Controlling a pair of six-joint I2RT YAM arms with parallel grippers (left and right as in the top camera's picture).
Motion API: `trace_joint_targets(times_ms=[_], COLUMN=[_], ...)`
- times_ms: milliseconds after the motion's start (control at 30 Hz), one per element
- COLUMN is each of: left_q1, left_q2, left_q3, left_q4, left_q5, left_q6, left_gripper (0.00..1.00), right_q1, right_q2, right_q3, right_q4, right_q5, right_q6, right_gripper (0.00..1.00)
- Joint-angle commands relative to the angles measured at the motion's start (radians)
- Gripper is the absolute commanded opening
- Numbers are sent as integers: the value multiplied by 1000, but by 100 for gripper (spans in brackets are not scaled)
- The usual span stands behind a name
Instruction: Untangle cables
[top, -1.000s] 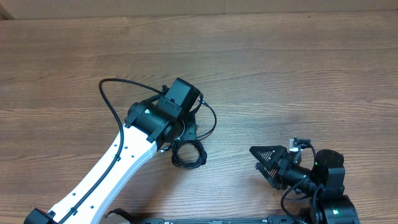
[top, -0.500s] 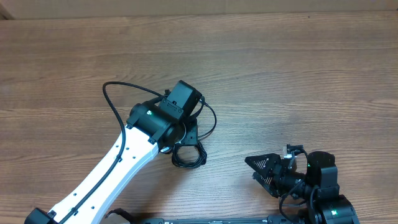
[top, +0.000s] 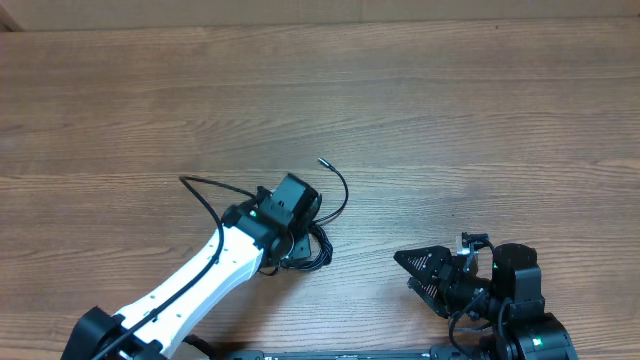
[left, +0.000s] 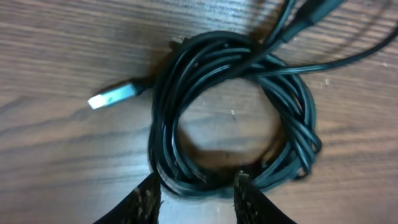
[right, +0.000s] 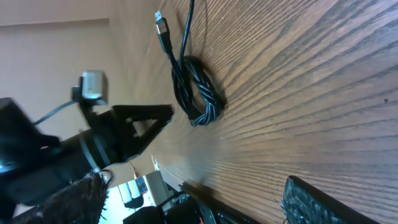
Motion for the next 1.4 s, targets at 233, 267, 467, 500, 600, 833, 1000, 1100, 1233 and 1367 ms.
trace_joint_targets(times_ms=[233,267,467,500,600,833,1000,1100,1233,1367], left_q1=[-7,-7,-6,-6,-6,-6,-7,-7,-7,-7], left_q2=[25,25,25,25,24,24,24,24,19,15], left_q3=[-186,-196,-206,-206,-194,-80,48,117,179,187], left_q4=[247,261,273,274,267,147,-4,-67,-94,-89], left_q5=[-70,-69,-77,-77,-76,-72,-62,-58,-17,48], left_q6=[-25,-25,-20,-16,14,26,25,64,206,374], left_gripper=[38,34,4,4,4,4,4,4,4,4], right_q1=[6,6,6,6,6,6,6,6,6,6], right_q2=[-1,-1,-1,-1,-1,-1,-1,-1,-1,-1], right_q3=[20,20,20,20,20,20,20,20,20,20], right_q4=[-68,-78,-108,-115,-137,-163,-175,-177,-169,-163], right_q5=[51,58,94,103,117,134,190,188,173,146], right_q6=[-4,-4,-4,-4,-4,-4,-5,-4,-5,-13], right_gripper=[100,100,100,100,100,100,100,100,100,100])
